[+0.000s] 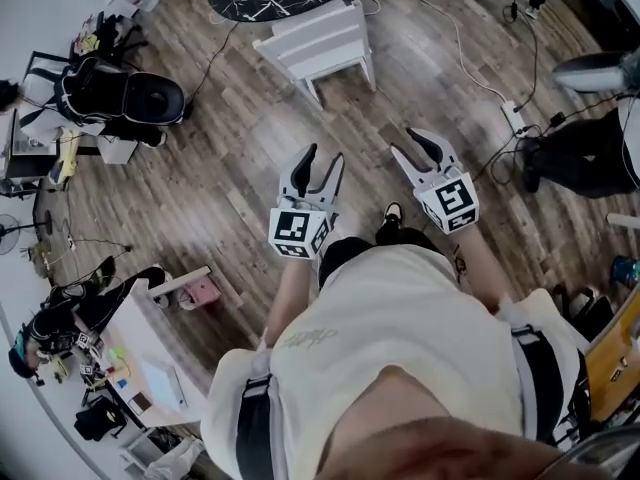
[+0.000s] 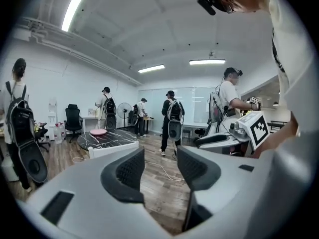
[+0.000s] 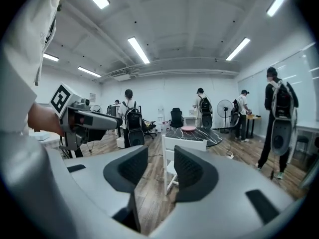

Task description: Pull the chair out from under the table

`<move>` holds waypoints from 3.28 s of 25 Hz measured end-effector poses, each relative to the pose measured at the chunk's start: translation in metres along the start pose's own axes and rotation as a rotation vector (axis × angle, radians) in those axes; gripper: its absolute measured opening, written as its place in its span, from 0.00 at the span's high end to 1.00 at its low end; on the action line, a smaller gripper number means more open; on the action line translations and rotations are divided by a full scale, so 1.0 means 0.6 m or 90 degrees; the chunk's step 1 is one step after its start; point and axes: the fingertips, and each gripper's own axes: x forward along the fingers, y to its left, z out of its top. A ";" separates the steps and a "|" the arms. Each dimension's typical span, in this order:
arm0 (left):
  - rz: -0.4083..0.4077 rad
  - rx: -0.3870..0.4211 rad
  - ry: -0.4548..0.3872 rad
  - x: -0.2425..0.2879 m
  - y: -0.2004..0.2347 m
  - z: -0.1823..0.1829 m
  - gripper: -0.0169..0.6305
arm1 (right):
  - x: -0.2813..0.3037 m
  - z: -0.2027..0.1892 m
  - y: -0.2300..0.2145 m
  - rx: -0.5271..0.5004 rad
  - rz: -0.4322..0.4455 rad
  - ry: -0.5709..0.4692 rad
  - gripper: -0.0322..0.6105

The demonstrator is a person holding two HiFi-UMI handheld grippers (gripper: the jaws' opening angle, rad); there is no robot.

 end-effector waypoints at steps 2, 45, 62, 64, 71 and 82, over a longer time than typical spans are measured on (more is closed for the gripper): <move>0.011 -0.002 0.015 0.016 0.006 -0.009 0.63 | 0.013 -0.002 -0.015 0.011 0.008 0.001 0.68; -0.044 0.030 0.144 0.391 0.441 -0.053 0.63 | 0.529 0.101 -0.231 -0.168 0.101 0.136 0.68; -0.163 0.254 0.431 0.587 0.512 -0.168 0.63 | 0.750 -0.039 -0.263 -0.413 0.404 0.365 0.68; -0.195 0.285 0.469 0.597 0.508 -0.184 0.63 | 0.755 -0.061 -0.252 -0.432 0.452 0.408 0.68; -0.298 0.330 0.570 0.618 0.497 -0.250 0.63 | 0.789 -0.115 -0.237 -0.522 0.491 0.491 0.68; -0.357 0.371 0.612 0.621 0.491 -0.297 0.77 | 0.796 -0.170 -0.234 -0.503 0.518 0.561 0.68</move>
